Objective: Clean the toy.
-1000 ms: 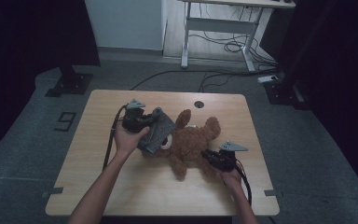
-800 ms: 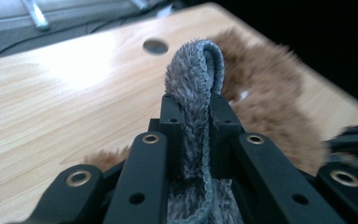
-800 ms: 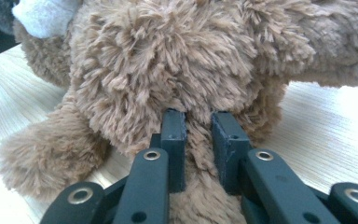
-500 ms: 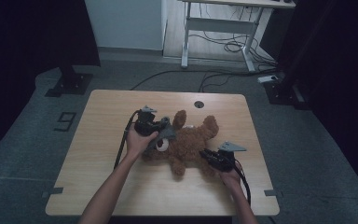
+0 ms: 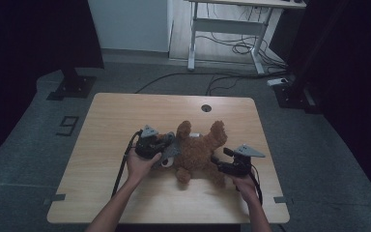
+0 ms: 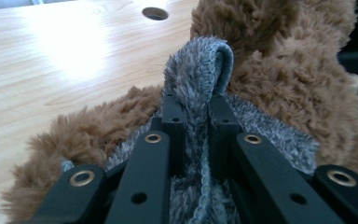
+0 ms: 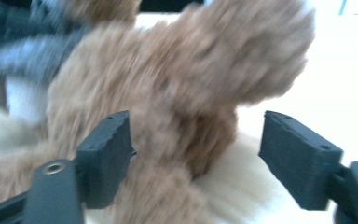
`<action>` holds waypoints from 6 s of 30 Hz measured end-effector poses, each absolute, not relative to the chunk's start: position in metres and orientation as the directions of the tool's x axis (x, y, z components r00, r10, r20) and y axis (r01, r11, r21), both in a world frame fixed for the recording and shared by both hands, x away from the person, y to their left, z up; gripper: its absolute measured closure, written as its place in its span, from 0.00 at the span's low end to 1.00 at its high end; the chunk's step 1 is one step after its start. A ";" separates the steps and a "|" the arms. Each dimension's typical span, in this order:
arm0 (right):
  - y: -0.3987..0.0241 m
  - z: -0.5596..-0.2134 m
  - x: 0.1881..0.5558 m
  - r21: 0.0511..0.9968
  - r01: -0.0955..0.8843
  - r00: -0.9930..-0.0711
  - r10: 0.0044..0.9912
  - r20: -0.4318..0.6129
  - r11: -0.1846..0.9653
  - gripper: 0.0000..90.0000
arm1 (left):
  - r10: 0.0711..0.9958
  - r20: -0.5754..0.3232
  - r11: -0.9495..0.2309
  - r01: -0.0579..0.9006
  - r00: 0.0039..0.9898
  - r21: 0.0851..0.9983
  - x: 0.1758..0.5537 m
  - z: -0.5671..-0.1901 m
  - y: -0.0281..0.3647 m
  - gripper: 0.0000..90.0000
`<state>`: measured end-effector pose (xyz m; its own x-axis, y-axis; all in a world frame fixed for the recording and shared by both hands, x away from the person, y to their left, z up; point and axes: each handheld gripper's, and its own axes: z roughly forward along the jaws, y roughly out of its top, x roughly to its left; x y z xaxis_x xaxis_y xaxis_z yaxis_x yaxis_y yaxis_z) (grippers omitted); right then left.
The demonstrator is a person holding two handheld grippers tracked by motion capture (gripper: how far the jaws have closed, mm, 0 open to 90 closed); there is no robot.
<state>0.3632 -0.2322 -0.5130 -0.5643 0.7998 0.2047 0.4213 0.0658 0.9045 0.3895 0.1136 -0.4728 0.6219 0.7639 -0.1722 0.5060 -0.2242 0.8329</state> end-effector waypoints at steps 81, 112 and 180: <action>-0.242 -0.526 0.346 0.938 0.342 -0.579 0.799 0.163 0.056 0.79 | 0.730 -0.306 -0.166 0.593 0.611 0.788 0.385 -0.457 0.143 0.89; -0.242 -0.527 0.347 0.939 0.341 -0.574 0.802 0.165 0.050 0.78 | 0.724 -0.233 -0.281 0.585 0.649 0.761 0.417 -0.445 0.075 0.90; -0.230 -0.527 0.368 0.940 0.337 -0.584 0.795 0.163 0.055 0.78 | 0.740 -0.014 -0.439 0.497 0.673 0.748 0.406 -0.440 0.027 0.90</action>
<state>0.3681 -0.2304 -0.5270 -0.5843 0.7950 0.1631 0.3374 0.0552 0.9397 0.4057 0.0275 -0.4402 0.6729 0.7396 -0.0136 0.4974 -0.4387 0.7484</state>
